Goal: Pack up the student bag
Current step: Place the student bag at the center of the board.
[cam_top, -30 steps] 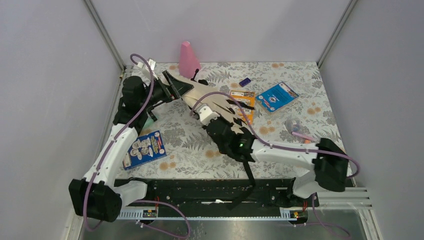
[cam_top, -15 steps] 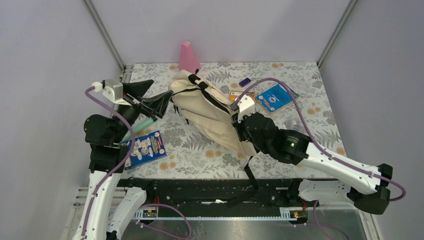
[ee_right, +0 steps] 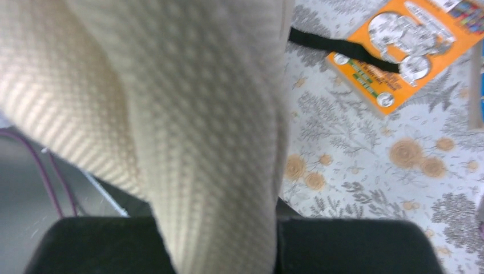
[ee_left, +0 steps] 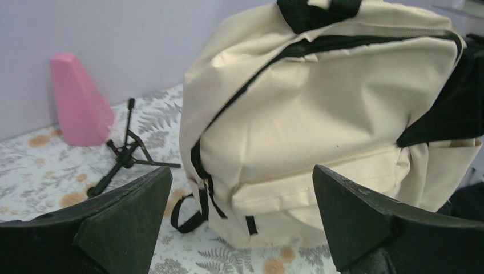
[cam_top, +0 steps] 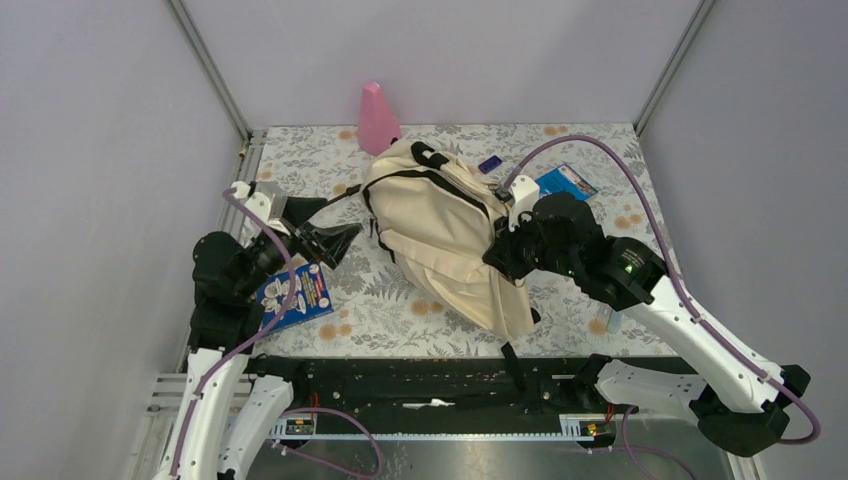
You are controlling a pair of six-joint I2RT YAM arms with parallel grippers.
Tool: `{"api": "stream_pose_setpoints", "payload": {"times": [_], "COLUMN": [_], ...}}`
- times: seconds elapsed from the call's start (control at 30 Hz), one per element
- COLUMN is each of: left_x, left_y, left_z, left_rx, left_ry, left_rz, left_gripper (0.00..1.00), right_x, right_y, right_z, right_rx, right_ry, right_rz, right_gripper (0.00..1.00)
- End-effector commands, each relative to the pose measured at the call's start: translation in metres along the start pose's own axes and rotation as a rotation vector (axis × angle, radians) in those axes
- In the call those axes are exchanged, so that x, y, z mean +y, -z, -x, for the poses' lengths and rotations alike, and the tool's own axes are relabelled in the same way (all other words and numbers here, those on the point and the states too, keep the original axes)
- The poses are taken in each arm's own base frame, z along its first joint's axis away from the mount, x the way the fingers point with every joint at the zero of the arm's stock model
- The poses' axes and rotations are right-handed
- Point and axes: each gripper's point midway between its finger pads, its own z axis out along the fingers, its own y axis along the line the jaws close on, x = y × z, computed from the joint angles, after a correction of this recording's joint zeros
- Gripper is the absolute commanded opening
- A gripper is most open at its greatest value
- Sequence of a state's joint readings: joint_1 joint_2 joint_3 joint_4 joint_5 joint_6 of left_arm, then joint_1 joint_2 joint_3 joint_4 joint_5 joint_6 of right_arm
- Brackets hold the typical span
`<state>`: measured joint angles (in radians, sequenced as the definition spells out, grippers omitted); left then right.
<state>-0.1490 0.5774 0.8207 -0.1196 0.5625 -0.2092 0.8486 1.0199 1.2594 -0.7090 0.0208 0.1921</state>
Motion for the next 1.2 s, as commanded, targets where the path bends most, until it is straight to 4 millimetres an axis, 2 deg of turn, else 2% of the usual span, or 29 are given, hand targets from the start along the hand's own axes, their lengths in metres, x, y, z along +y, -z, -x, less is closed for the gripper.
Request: {"api": "stream_pose_setpoints", "payload": {"times": [0.0, 0.07, 0.13, 0.3, 0.37, 0.5, 0.73, 0.77, 0.87, 0.97, 1.07, 1.1, 1.17], "left_x": [-0.015, -0.023, -0.020, 0.017, 0.024, 0.021, 0.021, 0.019, 0.006, 0.000, 0.001, 0.001, -0.002], "left_y": [-0.010, -0.013, -0.015, -0.022, -0.024, -0.029, -0.024, -0.024, -0.024, -0.025, -0.025, -0.024, -0.023], "left_z": [-0.008, -0.019, -0.029, -0.035, -0.040, -0.043, -0.044, -0.044, -0.042, -0.043, -0.045, -0.045, -0.044], "left_rx": [0.077, 0.120, 0.155, 0.165, 0.184, 0.195, 0.178, 0.176, 0.160, 0.161, 0.168, 0.167, 0.161], "left_ry": [-0.003, 0.030, 0.051, 0.051, 0.068, 0.109, 0.103, 0.103, 0.116, 0.128, 0.131, 0.131, 0.129], "left_rz": [-0.149, -0.217, -0.219, -0.022, 0.008, -0.018, -0.002, -0.008, -0.086, -0.126, -0.118, -0.120, -0.130], "left_gripper": [0.99, 0.99, 0.99, 0.99, 0.99, 0.99, 0.99, 0.96, 0.74, 0.37, 0.08, 0.00, 0.00], "right_x": [0.036, 0.036, 0.041, 0.054, 0.063, 0.076, 0.079, 0.080, 0.081, 0.080, 0.077, 0.076, 0.069], "right_y": [0.028, 0.027, 0.025, 0.028, 0.033, 0.042, 0.047, 0.047, 0.047, 0.047, 0.044, 0.041, 0.034], "right_z": [0.037, 0.034, 0.028, 0.020, 0.018, 0.014, 0.006, 0.005, 0.003, 0.002, 0.001, 0.000, -0.002], "right_rx": [-0.114, -0.093, -0.060, -0.015, -0.002, 0.019, 0.026, 0.026, 0.028, 0.027, 0.028, 0.031, 0.034], "right_ry": [-0.027, -0.047, -0.062, -0.073, -0.077, -0.086, -0.089, -0.092, -0.098, -0.103, -0.108, -0.113, -0.134], "right_rz": [0.249, 0.285, 0.340, 0.445, 0.504, 0.592, 0.622, 0.627, 0.636, 0.632, 0.610, 0.600, 0.554], "right_gripper": [0.00, 0.00, 0.00, 0.00, 0.00, 0.00, 0.00, 0.00, 0.00, 0.00, 0.00, 0.00, 0.00]}}
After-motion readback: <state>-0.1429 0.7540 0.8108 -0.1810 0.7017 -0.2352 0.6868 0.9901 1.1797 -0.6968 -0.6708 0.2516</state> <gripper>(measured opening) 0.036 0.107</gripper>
